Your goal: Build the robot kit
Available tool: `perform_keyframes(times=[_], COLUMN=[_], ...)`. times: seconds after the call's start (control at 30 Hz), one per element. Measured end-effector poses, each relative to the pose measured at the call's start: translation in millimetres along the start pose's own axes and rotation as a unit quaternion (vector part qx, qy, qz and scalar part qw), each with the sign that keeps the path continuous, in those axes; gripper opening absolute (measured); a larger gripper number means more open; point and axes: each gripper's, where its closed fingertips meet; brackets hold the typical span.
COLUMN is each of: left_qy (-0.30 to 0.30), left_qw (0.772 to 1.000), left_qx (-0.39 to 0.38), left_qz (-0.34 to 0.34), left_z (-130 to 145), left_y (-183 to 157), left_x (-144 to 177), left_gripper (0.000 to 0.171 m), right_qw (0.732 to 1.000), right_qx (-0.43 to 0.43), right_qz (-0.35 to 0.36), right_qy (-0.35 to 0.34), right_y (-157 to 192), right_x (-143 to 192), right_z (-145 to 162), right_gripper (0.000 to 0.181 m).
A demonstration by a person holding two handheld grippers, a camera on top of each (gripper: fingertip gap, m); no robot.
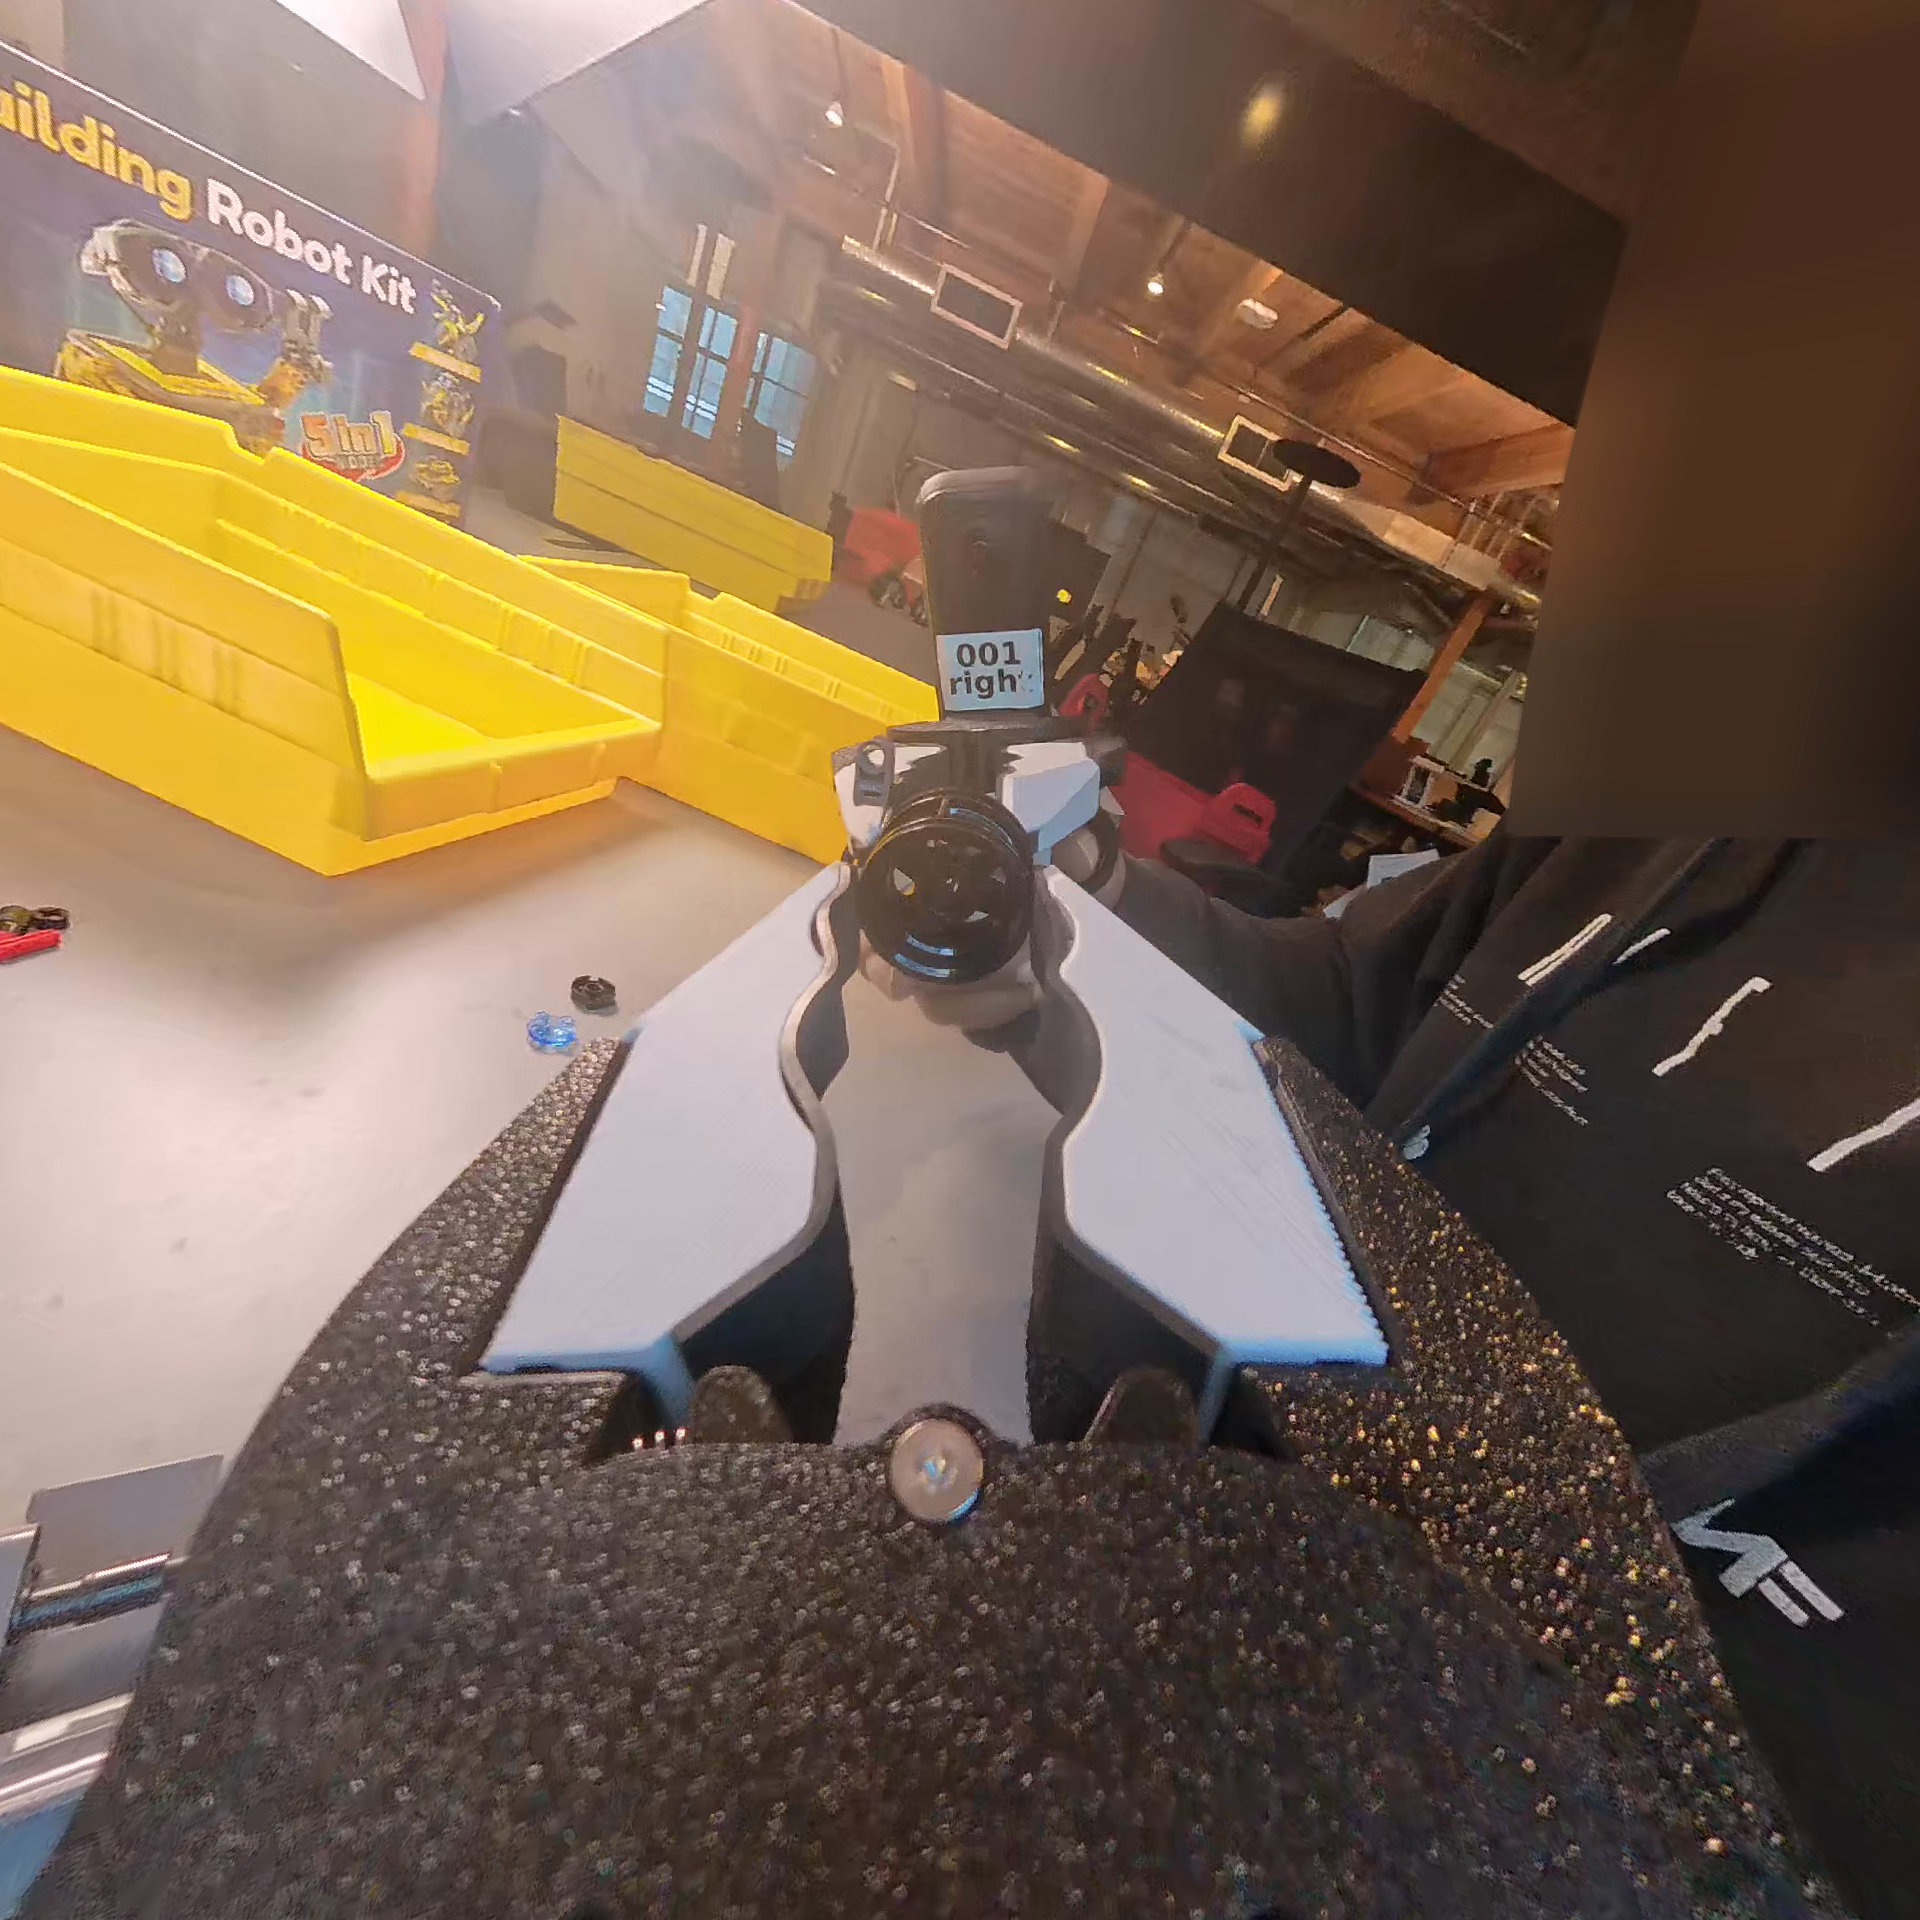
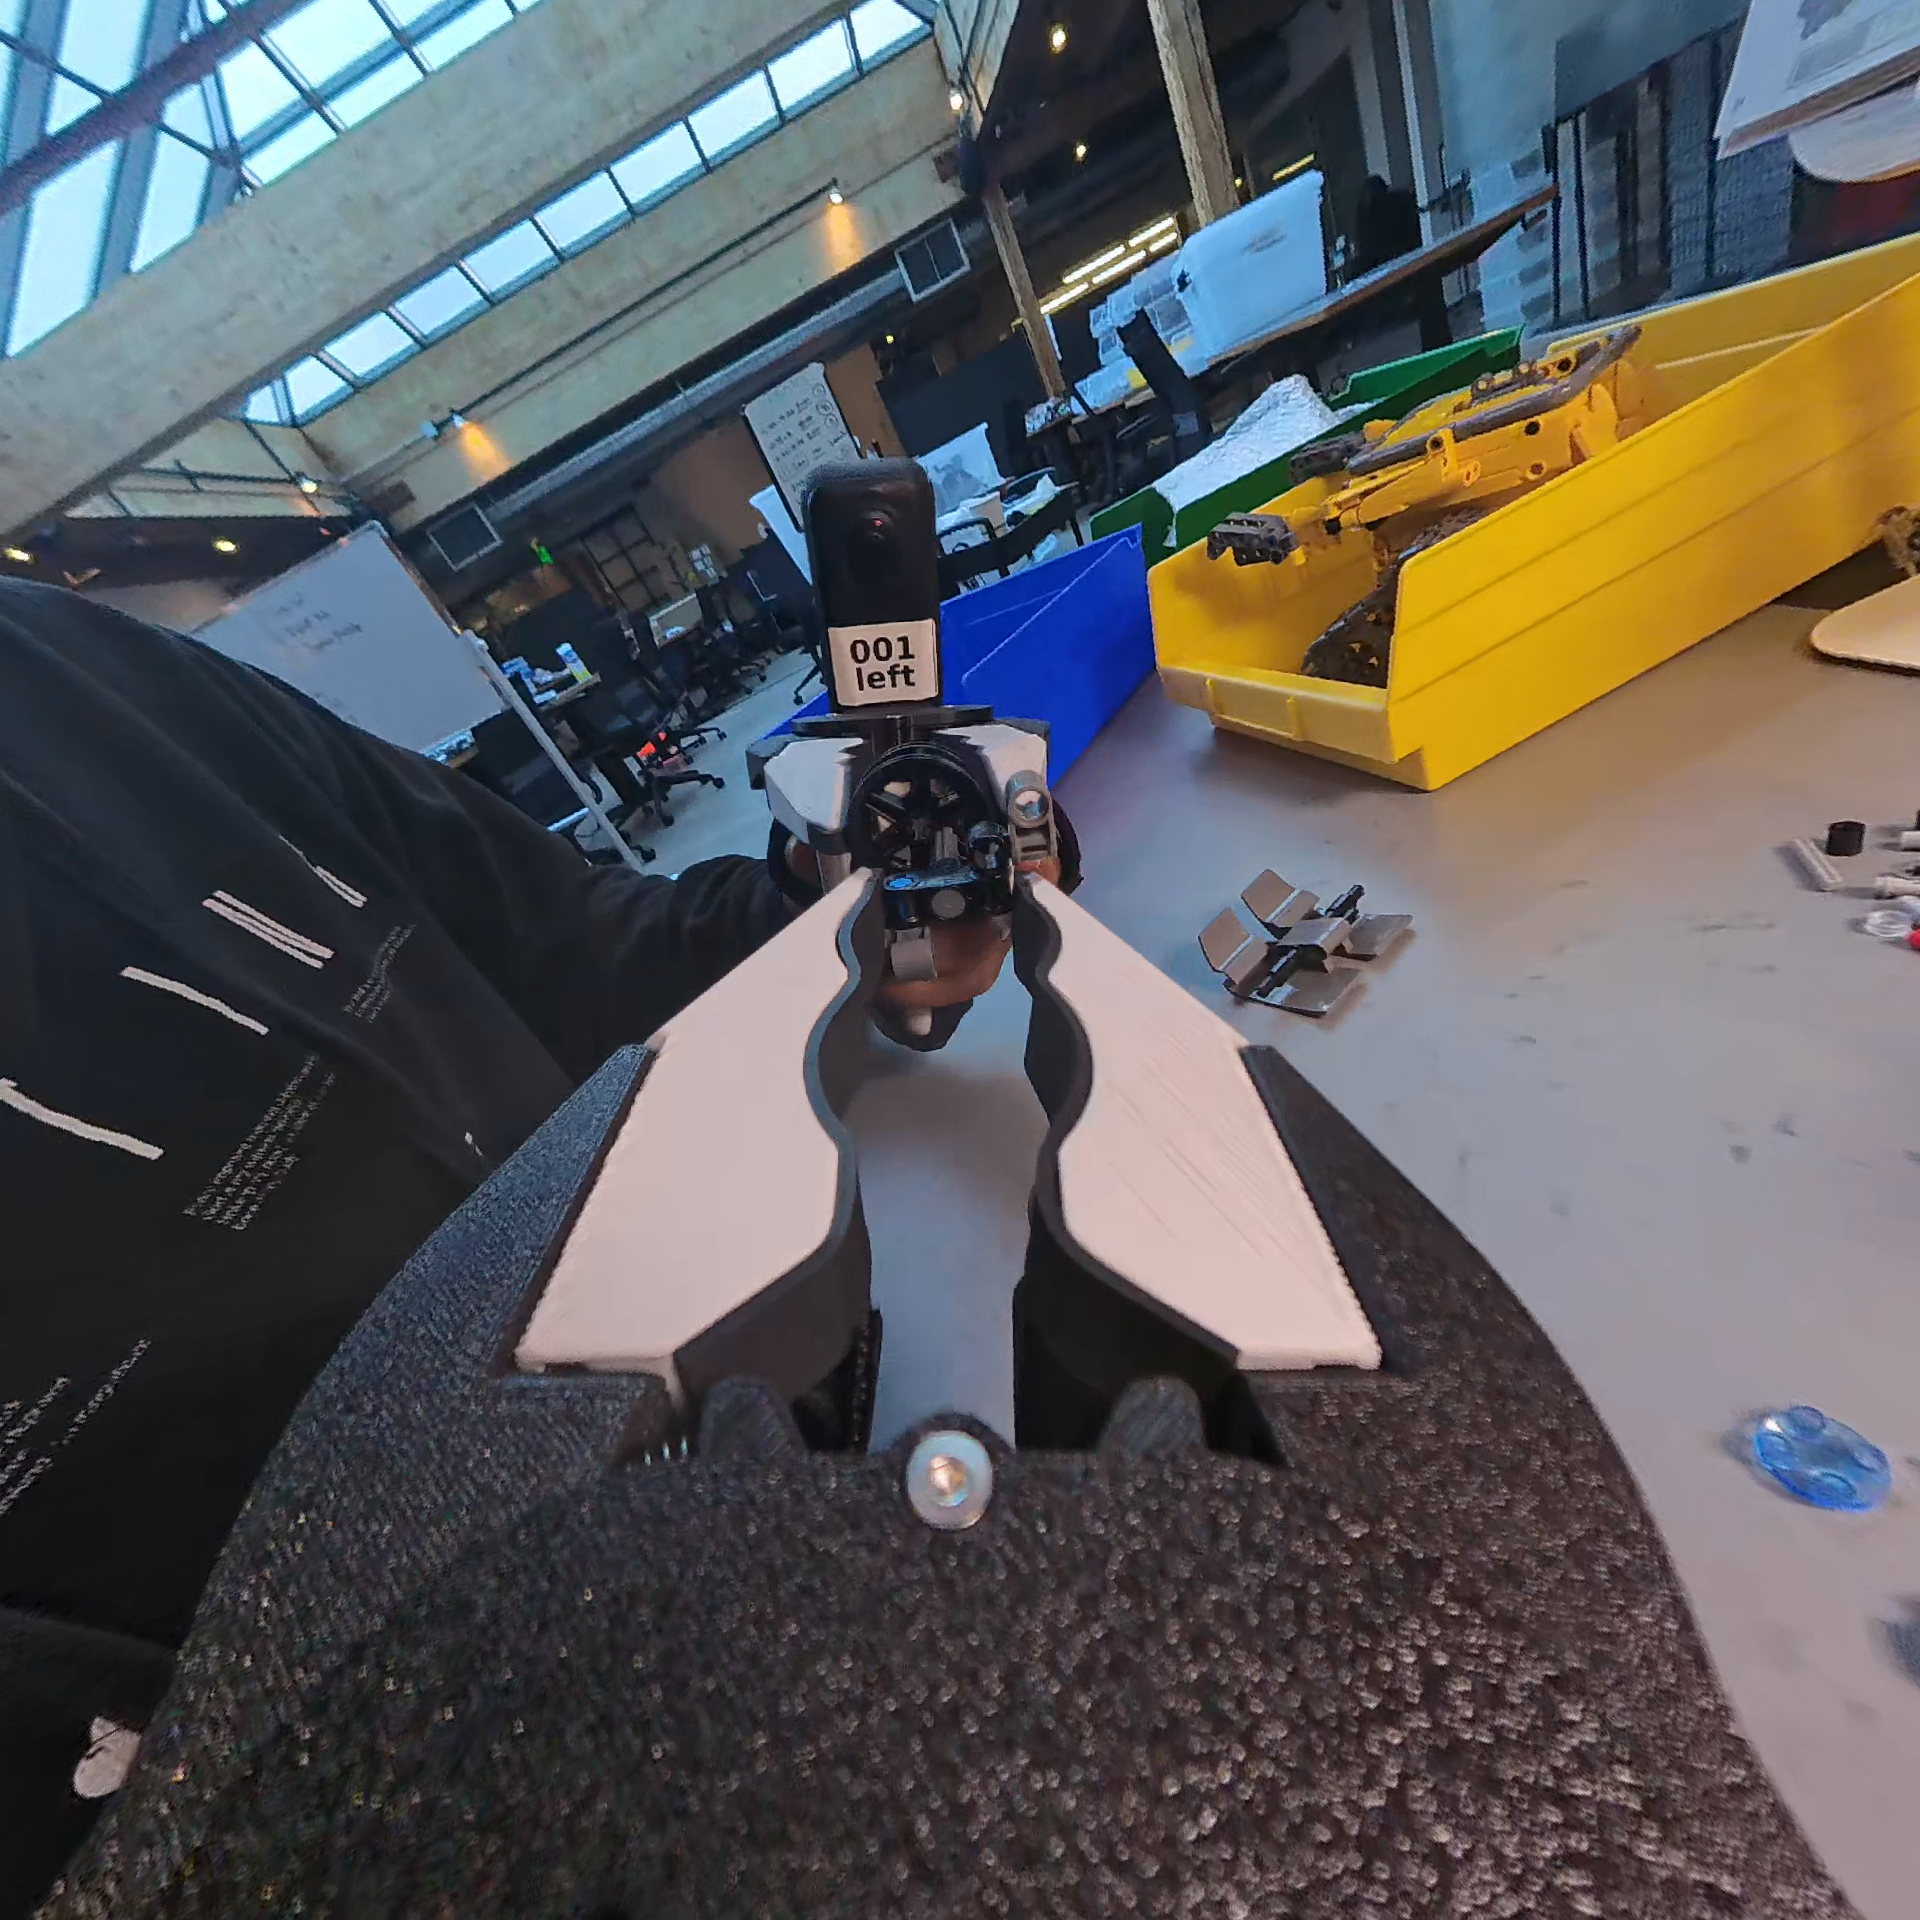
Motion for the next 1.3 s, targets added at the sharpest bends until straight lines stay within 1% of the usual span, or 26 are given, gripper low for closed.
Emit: perform_keyframes(times=[0.57, 0.63, 0.73, 0.83, 0.9, 1.13, 1.2, 1.3], left_qy=[0.006, 0.012, 0.036, 0.083, 0.092, 0.036, 0.035, 0.046], left_qw=[1.000, 1.000, 0.999, 0.991, 0.985, 0.974, 0.970, 0.963], left_qx=[0.013, 0.004, -0.029, -0.101, -0.140, -0.213, -0.230, -0.255], left_qz=[0.002, -0.001, -0.007, -0.025, -0.037, -0.069, -0.070, -0.070], left_z=[5.6, 7.4, 13.0, 24.7, 27.3, 6.2, 5.2, 7.7], left_y=[6.6, 7.1, 6.6, 7.2, 7.6, 3.5, 2.0, 0.5], left_x=[-0.6, -0.6, -0.5, -0.5, -0.3, 0.3, 0.6, 1.1], left_gripper=[0.031, 0.031, 0.032, 0.032, 0.032, 0.032, 0.032, 0.032], right_qw=[1.000, 1.000, 0.999, 0.999, 0.999, 0.990, 0.989, 0.991], right_qx=[-0.003, 0.002, 0.008, 0.003, -0.015, -0.126, -0.131, -0.121], right_qz=[0.002, 0.007, 0.008, 0.009, 0.003, -0.052, -0.058, -0.058], right_qy=[0.012, 0.019, 0.031, 0.046, 0.044, -0.037, -0.039, -0.026], right_y=[-1.5, -2.2, -2.1, -3.7, -4.2, 1.3, 2.9, 4.6], right_x=[-1.5, -1.0, 0.2, 1.5, 1.9, -3.2, -3.7, -3.4], right_z=[5.8, 7.3, 10.4, 15.7, 17.8, 5.8, 5.0, 8.0], right_gripper=[0.024, 0.024, 0.024, 0.024, 0.024, 0.024, 0.023, 0.023])
Point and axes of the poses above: each gripper's, where its closed fingertips meet, x back along the fingers, z out of its underside, y = z × x across the jaws, and after that the axes turned 5 degrees about -z, right-handed
